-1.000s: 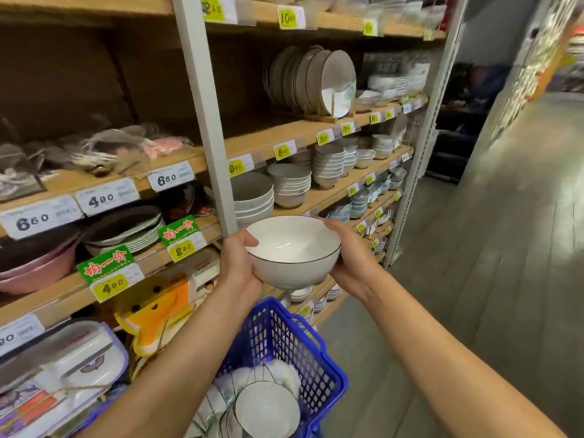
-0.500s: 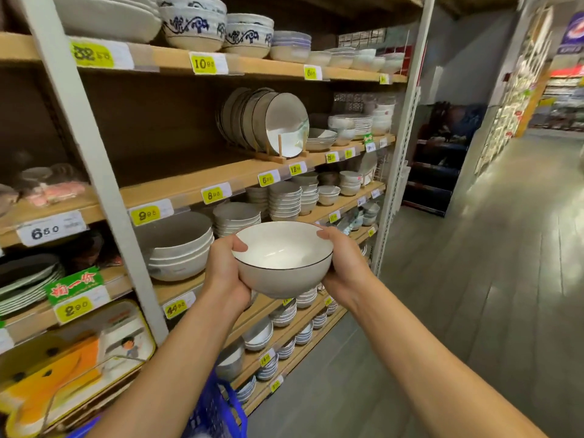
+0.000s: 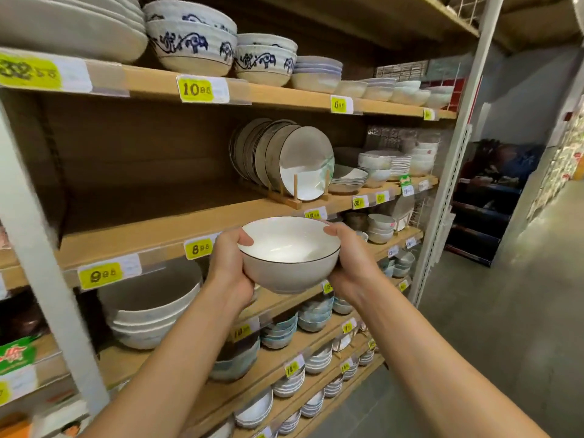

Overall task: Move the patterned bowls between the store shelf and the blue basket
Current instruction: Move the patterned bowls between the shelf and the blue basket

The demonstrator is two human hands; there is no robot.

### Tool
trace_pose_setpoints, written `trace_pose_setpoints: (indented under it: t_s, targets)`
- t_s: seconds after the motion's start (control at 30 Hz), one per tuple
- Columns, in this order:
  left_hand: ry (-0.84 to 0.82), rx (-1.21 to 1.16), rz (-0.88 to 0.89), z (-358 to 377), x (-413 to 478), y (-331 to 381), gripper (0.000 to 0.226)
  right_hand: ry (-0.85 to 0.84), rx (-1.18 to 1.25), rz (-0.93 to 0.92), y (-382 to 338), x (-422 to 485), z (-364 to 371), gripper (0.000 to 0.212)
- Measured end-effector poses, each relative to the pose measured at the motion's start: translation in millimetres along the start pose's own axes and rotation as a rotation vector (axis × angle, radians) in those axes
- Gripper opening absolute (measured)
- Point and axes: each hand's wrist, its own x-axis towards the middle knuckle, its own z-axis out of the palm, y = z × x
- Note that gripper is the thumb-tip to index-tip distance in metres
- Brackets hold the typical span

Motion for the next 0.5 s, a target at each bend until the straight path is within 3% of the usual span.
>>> trace_pose_setpoints:
  t_s: [0.17,0.5]
  targets:
    - [0.103,0.029,0.096,-2.0,47.8,22.9,0.049,-0.105,-0.046,0.035,-13.2,60.0,34.5,0.033]
    - [0.342,0.055,0.345,-31.2,105.2,69.6,0.044,-0.426,-0.096,0.134,1.7,163.6,117.7,0.034]
